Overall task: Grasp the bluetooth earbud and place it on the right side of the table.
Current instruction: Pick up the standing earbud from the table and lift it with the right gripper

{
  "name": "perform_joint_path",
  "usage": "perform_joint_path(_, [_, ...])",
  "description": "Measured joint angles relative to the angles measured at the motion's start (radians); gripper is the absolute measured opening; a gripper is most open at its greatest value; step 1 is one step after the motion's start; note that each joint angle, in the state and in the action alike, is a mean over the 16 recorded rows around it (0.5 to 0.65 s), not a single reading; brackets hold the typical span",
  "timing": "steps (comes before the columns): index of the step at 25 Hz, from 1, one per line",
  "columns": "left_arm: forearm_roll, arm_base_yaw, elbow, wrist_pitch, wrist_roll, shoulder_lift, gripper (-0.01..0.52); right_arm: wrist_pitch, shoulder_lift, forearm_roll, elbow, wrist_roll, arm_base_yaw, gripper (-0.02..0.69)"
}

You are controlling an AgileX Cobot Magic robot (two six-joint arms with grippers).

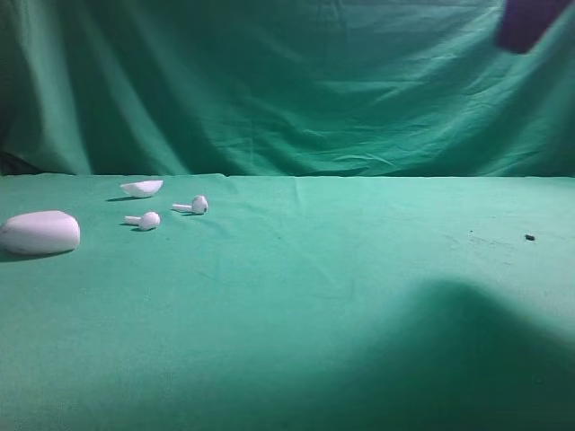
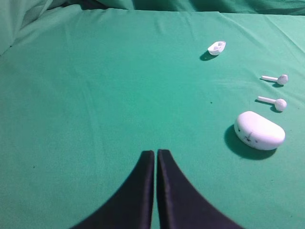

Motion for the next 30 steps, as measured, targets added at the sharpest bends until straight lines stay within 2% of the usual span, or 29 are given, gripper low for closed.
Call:
perform_joint_path(8, [0.000,0.000,0.000,0.000,0.000,0.000,0.000,0.114,0.321,-0.064,-0.380,-0.055,0.180,0.048])
perform_joint_path(17, [0.000,0.000,0.000,0.000,0.000,0.000,0.000,0.184,0.627,-0.097,-0.743,-0.065,0.298,0.240])
perform_joint_path(24, [0.000,0.000,0.000,0.000,0.000,0.000,0.000,0.217,0.780,-0.078,-0.907,-0.036,0.332,0.372])
perform_joint_path(30, [0.000,0.000,0.000,0.000,0.000,0.000,0.000,0.215,0.840,-0.054,-0.958,-0.014,0.341,0.407])
